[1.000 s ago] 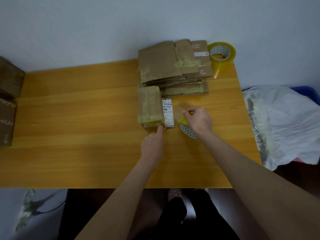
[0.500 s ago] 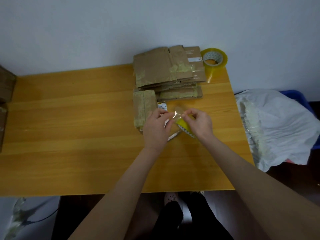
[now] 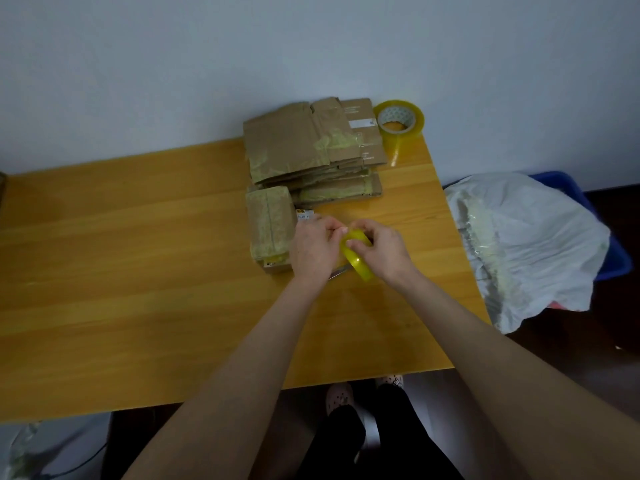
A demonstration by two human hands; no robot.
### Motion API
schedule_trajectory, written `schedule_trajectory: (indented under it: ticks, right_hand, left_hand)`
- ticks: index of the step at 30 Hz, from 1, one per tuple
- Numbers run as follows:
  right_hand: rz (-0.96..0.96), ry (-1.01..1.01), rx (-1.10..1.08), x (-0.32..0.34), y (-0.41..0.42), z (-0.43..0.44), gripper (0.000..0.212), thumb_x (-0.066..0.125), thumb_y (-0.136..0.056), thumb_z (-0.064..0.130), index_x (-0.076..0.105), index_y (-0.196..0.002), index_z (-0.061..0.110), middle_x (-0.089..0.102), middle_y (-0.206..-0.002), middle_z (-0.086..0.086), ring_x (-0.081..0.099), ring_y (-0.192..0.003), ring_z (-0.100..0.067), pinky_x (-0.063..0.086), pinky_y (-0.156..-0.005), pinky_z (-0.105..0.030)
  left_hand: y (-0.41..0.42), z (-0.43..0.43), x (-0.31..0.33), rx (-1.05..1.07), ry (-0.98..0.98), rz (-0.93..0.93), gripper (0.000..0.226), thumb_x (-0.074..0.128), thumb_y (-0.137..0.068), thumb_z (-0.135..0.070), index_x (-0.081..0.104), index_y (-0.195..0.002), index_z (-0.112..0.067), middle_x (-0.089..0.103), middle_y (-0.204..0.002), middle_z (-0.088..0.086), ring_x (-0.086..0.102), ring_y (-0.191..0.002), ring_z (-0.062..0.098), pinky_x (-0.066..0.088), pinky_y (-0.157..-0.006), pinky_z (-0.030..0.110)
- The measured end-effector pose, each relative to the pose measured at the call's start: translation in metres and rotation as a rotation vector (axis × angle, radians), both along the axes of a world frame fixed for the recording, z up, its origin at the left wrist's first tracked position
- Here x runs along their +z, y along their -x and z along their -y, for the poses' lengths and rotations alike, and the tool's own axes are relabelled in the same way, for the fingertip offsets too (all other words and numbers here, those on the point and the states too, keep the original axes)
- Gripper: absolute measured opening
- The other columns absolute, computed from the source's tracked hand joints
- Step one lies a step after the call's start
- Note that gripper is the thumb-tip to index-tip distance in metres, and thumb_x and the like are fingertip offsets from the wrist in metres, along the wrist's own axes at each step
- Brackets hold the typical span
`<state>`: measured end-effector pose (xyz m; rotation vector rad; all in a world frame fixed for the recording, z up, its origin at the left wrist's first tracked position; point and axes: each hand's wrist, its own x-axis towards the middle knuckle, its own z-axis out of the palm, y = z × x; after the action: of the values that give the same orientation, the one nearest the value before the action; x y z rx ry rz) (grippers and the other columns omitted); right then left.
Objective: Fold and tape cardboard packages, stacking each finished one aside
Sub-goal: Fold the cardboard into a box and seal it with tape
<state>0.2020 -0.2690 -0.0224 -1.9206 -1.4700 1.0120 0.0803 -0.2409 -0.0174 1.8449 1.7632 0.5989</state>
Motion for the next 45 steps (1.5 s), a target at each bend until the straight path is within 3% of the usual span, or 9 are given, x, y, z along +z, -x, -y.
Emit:
schedule_trajectory:
  ticks: [5, 9, 14, 19, 24, 29, 34, 40, 45]
  right_hand:
    - [-0.062, -0.042, -0.048, 0.002, 0.001, 0.008, 0.067, 0.067, -0.089, 0.018, 0.033, -0.146, 0.024, 0.062, -0.110, -0.012, 0.057, -0.109, -0.026, 0.042, -0.083, -0.031]
    - [0.255, -0.047, 0.053, -0.023, -0.002, 0.019, 0.046, 0.061, -0.092, 0.013, 0.047, -0.135, 0.017, 0.063, -0.121, -0.011, 0.058, -0.112, -0.029, 0.046, -0.089, -0.037]
    - [0.476, 0.016, 0.110, -0.051, 0.002, 0.028, 0.033, 0.051, -0.097, 0.017, 0.053, -0.130, 0.016, 0.056, -0.128, -0.011, 0.047, -0.120, -0.031, 0.040, -0.095, -0.041]
    - [0.230, -0.332, 0.046, -0.034, 0.063, 0.015, 0.035, 0.050, -0.095, 0.008, 0.055, -0.130, 0.001, 0.056, -0.126, -0.016, 0.052, -0.116, -0.032, 0.041, -0.098, -0.038]
    - [0.001, -0.078, 0.192, -0.041, 0.126, 0.007, 0.064, 0.041, -0.101, 0.027, 0.009, -0.153, 0.008, 0.013, -0.160, -0.007, 0.015, -0.147, -0.019, 0.022, -0.114, -0.031]
    - [-0.118, 0.055, 0.088, -0.053, 0.119, -0.009, 0.065, 0.043, -0.101, 0.029, 0.008, -0.153, 0.010, 0.048, -0.140, -0.014, 0.049, -0.124, -0.031, 0.043, -0.095, -0.037]
    - [0.051, 0.201, 0.365, -0.046, 0.094, -0.024, 0.065, 0.038, -0.101, 0.011, -0.001, -0.154, 0.014, 0.055, -0.127, -0.018, 0.055, -0.103, -0.031, 0.042, -0.077, -0.031]
    - [0.298, 0.022, 0.458, -0.041, 0.062, -0.045, 0.032, 0.052, -0.098, 0.020, 0.055, -0.129, 0.017, 0.068, -0.111, -0.006, 0.063, -0.092, -0.021, 0.054, -0.078, -0.033]
    - [0.367, -0.079, 0.392, -0.050, 0.069, -0.041, 0.049, 0.066, -0.088, 0.034, 0.049, -0.130, 0.014, 0.072, -0.102, -0.006, 0.067, -0.088, -0.025, 0.056, -0.073, -0.041]
  left_hand:
    - [0.009, 0.004, -0.001, -0.094, -0.125, -0.148, 0.021, 0.060, -0.091, -0.034, 0.071, -0.089, -0.016, 0.051, -0.109, -0.004, 0.053, -0.101, 0.012, 0.041, -0.065, 0.027]
    - [0.034, 0.006, 0.003, 0.087, -0.151, -0.014, 0.028, 0.057, -0.093, -0.035, 0.070, -0.082, -0.012, 0.056, -0.107, -0.007, 0.058, -0.089, 0.013, 0.048, -0.070, 0.028]
    - [0.100, 0.030, -0.017, 0.226, -0.239, 0.067, 0.025, 0.050, -0.096, -0.008, 0.067, -0.114, -0.006, 0.061, -0.115, 0.004, 0.056, -0.100, 0.013, 0.045, -0.086, 0.019]
    - [0.111, 0.045, -0.037, 0.293, -0.107, 0.049, 0.041, 0.039, -0.099, -0.005, 0.043, -0.140, -0.005, 0.041, -0.147, 0.007, 0.035, -0.138, 0.020, 0.029, -0.112, 0.028]
    - [0.095, 0.027, -0.040, 0.232, -0.012, 0.098, 0.049, 0.039, -0.096, 0.001, 0.032, -0.145, 0.001, 0.033, -0.151, 0.015, 0.029, -0.141, 0.025, 0.022, -0.113, 0.026]
    - [0.102, 0.020, -0.052, 0.202, 0.010, 0.059, 0.054, 0.048, -0.095, -0.005, 0.029, -0.146, 0.001, 0.046, -0.142, 0.018, 0.045, -0.130, 0.030, 0.036, -0.104, 0.033]
    - [0.119, 0.008, -0.050, 0.114, 0.089, 0.019, 0.065, 0.059, -0.092, -0.012, 0.028, -0.148, -0.004, 0.060, -0.124, 0.018, 0.058, -0.111, 0.031, 0.043, -0.090, 0.032]
    - [0.125, -0.004, -0.044, -0.008, 0.151, -0.099, 0.068, 0.059, -0.093, -0.016, 0.022, -0.150, -0.008, 0.061, -0.123, 0.018, 0.058, -0.110, 0.029, 0.043, -0.087, 0.028]
    - [0.123, -0.004, -0.049, -0.012, 0.117, -0.179, 0.067, 0.058, -0.093, -0.020, 0.024, -0.149, -0.008, 0.063, -0.109, 0.021, 0.060, -0.097, 0.033, 0.049, -0.082, 0.042]
